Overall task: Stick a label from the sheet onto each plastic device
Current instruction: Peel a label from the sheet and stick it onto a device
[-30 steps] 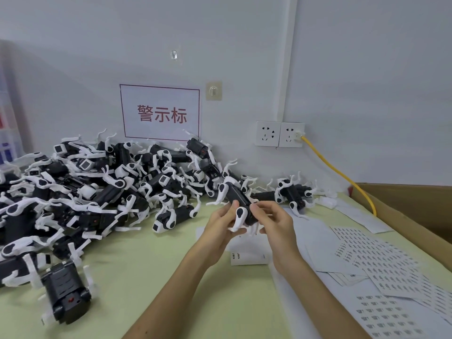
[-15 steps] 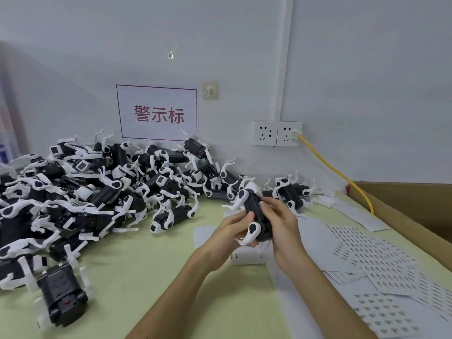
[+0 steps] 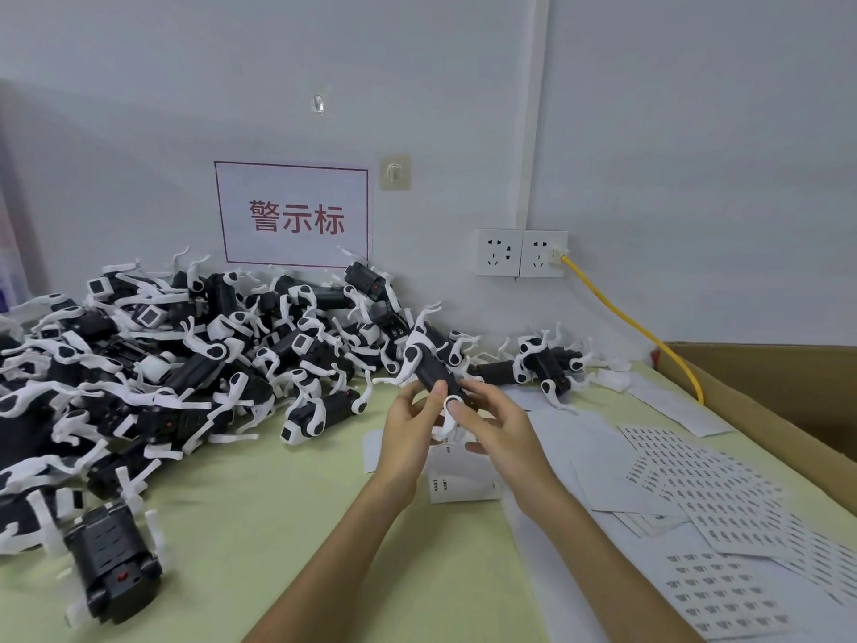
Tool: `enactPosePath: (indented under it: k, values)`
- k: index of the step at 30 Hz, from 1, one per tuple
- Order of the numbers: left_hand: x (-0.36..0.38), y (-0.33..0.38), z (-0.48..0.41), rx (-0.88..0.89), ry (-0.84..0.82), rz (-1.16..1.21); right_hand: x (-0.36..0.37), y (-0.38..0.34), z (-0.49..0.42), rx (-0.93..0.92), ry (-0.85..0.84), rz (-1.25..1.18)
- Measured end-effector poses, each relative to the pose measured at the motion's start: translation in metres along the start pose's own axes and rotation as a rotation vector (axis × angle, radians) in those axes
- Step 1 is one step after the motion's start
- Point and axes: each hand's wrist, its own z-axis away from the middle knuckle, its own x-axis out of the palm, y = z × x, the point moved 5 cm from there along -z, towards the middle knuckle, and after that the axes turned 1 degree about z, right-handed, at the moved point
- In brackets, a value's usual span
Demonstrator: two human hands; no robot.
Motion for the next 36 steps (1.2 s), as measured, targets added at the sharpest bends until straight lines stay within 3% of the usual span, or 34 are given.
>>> enactPosePath:
  k: [5,10,12,16,19,21,24,28,31,33,36]
  values:
    - [0.003,0.002,0.004,-0.06,-0.031,-0.007,-0.005,0.005,-0.002,0.093,0.029,-0.071]
    - [0.005,-0.002,0.003,-0.135,-0.09,-0.11,-0.041,0.012,-0.01,0.389,0.166,-0.556]
    - [0.004,-0.002,0.003,-0.133,-0.094,-0.119,-0.072,0.003,-0.015,0.299,0.24,-0.736]
    - [0.005,-0.002,0.002,-0.129,-0.086,-0.143,-0.153,-0.014,-0.006,-0.12,0.472,-1.143]
    - [0.004,-0.003,0.004,-0.127,-0.083,-0.181,-0.183,0.005,0.005,-0.088,0.703,-1.107]
    - [0.007,0.0,0.007,-0.099,-0.097,-0.242,-0.173,0.015,0.005,0.024,0.737,-1.046]
    - [0.005,0.025,0.011,0.044,-0.093,-0.343,-0.136,0.014,-0.006,0.163,0.623,-0.925]
    - [-0.021,0.09,0.011,0.19,-0.009,-0.525,-0.101,0.009,-0.015,0.187,0.428,-0.694]
    - [-0.071,0.131,0.038,0.264,0.275,-1.013,-0.091,0.013,-0.015,0.212,0.347,-0.632]
    - [-0.117,0.145,0.082,0.32,0.509,-1.162,-0.09,0.013,-0.018,0.221,0.329,-0.629]
    - [-0.191,0.126,0.144,0.075,0.65,-1.244,-0.09,0.012,-0.018,0.226,0.344,-0.619]
